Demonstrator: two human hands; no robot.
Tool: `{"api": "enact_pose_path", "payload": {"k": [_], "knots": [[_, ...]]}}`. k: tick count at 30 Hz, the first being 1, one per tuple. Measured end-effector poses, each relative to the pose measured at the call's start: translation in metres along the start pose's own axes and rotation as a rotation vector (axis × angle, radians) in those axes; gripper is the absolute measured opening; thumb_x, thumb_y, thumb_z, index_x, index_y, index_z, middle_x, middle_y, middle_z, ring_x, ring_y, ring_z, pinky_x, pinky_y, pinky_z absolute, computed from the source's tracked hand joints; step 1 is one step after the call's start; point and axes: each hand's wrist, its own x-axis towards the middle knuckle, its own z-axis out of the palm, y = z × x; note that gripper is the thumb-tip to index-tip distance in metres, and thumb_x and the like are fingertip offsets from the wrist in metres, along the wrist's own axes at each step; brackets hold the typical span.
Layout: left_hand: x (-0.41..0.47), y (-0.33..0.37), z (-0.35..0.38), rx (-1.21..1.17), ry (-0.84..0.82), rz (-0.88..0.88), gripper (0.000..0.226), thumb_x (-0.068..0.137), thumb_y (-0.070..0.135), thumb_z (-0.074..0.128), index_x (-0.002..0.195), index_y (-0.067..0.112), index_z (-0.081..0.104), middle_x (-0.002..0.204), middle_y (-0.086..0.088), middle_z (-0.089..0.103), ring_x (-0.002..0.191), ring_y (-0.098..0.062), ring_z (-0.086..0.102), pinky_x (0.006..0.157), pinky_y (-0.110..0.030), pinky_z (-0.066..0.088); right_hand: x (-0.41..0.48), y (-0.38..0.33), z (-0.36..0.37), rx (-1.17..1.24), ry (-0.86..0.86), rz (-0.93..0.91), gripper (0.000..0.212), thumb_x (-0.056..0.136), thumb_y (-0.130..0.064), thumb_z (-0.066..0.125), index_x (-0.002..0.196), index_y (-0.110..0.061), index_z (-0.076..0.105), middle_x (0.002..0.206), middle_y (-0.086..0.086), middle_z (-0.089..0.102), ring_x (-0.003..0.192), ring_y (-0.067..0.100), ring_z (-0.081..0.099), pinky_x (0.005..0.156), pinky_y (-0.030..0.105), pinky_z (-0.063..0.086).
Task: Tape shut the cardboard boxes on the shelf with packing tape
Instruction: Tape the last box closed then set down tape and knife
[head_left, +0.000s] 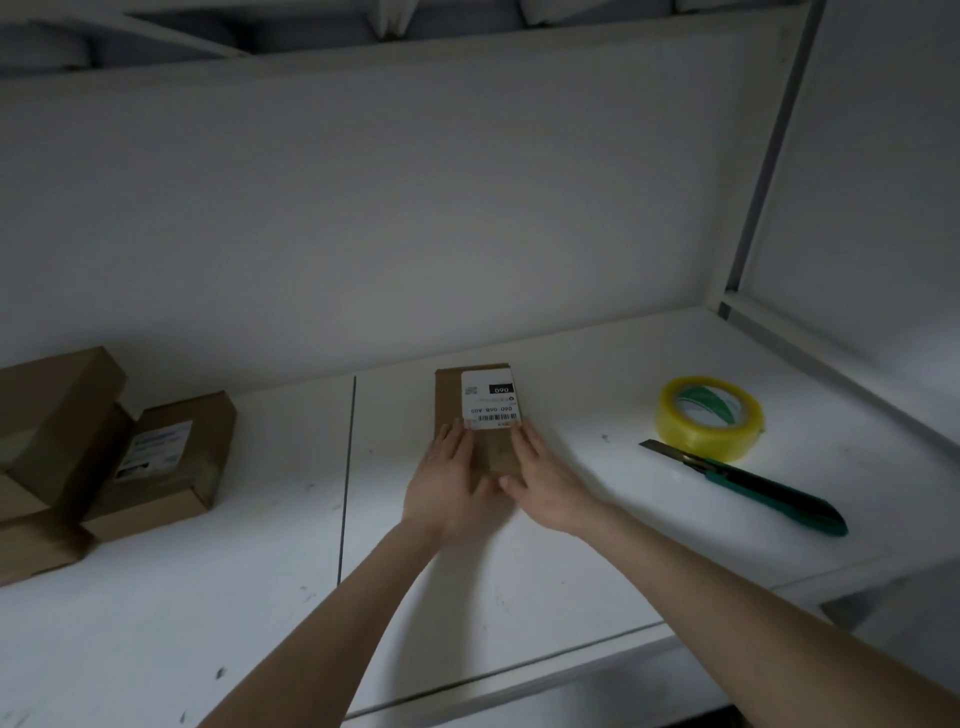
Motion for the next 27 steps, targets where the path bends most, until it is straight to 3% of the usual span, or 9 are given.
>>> {"api": "enact_pose_path", "payload": {"k": [4,8,11,14,17,20,23,25,27], "knots": [[-0.003,-0.001,0.006,-0.289,0.1,-0.18,0.064,0.097,0.027,0.048,0.149,0.004,0.019,0.159,-0.011,0.013,0.142,-0.028,0.025,0.111,-0.031,0.027,0.0,-0.003,0.007,0.413,0.082,0.131,0.074,0.1,-0.024,0.052,0.156,-0.019,0.003,0.152,0.005,0.039,0.133,0.019,0.044,0.093,0.014,0.033],[0.0,-0.002,0.009,-0.356,0.073,-0.234,0.065,0.098,0.026,0.047,0.15,0.003,0.016,0.16,-0.012,0.004,0.141,-0.028,0.029,0.105,-0.034,0.035,0.004,-0.006,0.009,0.376,0.099,0.259,0.071,0.1,-0.023,0.049,0.156,-0.01,0.007,0.147,0.011,0.045,0.132,0.026,0.045,0.101,0.025,0.037],[0.001,-0.003,0.009,-0.41,0.054,-0.279,0.067,0.097,0.026,0.049,0.15,0.003,0.014,0.16,-0.013,0.003,0.138,-0.031,0.034,0.104,-0.037,0.038,0.01,-0.004,0.01,0.361,0.176,0.266,0.047,0.094,-0.02,0.06,0.138,-0.01,0.046,0.131,0.01,0.06,0.119,0.026,0.056,0.096,0.03,0.045],[0.003,-0.004,0.006,-0.467,0.04,-0.33,0.058,0.097,0.024,0.05,0.144,0.003,0.024,0.153,-0.018,0.023,0.128,-0.033,0.044,0.097,-0.038,0.042,0.008,-0.002,0.011,0.322,0.239,0.274,0.028,0.09,-0.024,0.066,0.117,-0.017,0.064,0.113,0.005,0.069,0.107,0.026,0.063,0.086,0.031,0.049],[0.002,-0.009,0.004,-0.575,0.074,-0.389,0.038,0.096,0.019,0.051,0.129,0.003,0.039,0.13,-0.015,0.051,0.113,-0.031,0.053,0.086,-0.035,0.044,0.003,0.0,0.009,0.22,0.263,0.297,0.023,0.088,-0.036,0.067,0.105,-0.021,0.07,0.102,0.001,0.07,0.095,0.024,0.064,0.072,0.028,0.046],[0.0,-0.011,0.004,-0.582,0.077,-0.393,0.032,0.097,0.016,0.046,0.126,0.004,0.041,0.124,-0.016,0.056,0.109,-0.033,0.055,0.083,-0.034,0.045,0.0,0.002,0.0,0.09,0.256,0.318,0.027,0.084,-0.044,0.069,0.099,-0.022,0.074,0.097,0.002,0.072,0.09,0.024,0.066,0.065,0.026,0.04],[-0.004,-0.005,0.006,-0.47,0.095,-0.309,0.05,0.1,0.017,0.04,0.148,0.011,0.025,0.154,-0.016,0.026,0.131,-0.031,0.041,0.095,-0.035,0.041,0.002,0.0,-0.005,-0.01,0.269,0.287,0.038,0.084,-0.047,0.068,0.112,-0.021,0.066,0.108,0.004,0.068,0.103,0.028,0.063,0.073,0.028,0.045],[-0.007,0.0,0.008,-0.371,0.09,-0.261,0.051,0.103,0.02,0.033,0.152,0.016,0.019,0.161,-0.008,0.005,0.139,-0.026,0.031,0.1,-0.033,0.037,0.004,-0.002,-0.004,0.01,0.259,0.235,0.045,0.084,-0.044,0.068,0.123,-0.022,0.059,0.115,0.003,0.067,0.109,0.028,0.061,0.084,0.031,0.05],[-0.007,0.003,0.009,-0.316,0.08,-0.246,0.049,0.104,0.023,0.03,0.151,0.016,0.021,0.161,-0.007,0.001,0.14,-0.025,0.032,0.101,-0.031,0.037,0.004,-0.004,-0.006,-0.036,0.25,0.228,0.041,0.086,-0.042,0.066,0.122,-0.024,0.06,0.115,0.003,0.067,0.108,0.026,0.061,0.083,0.03,0.049]]}}
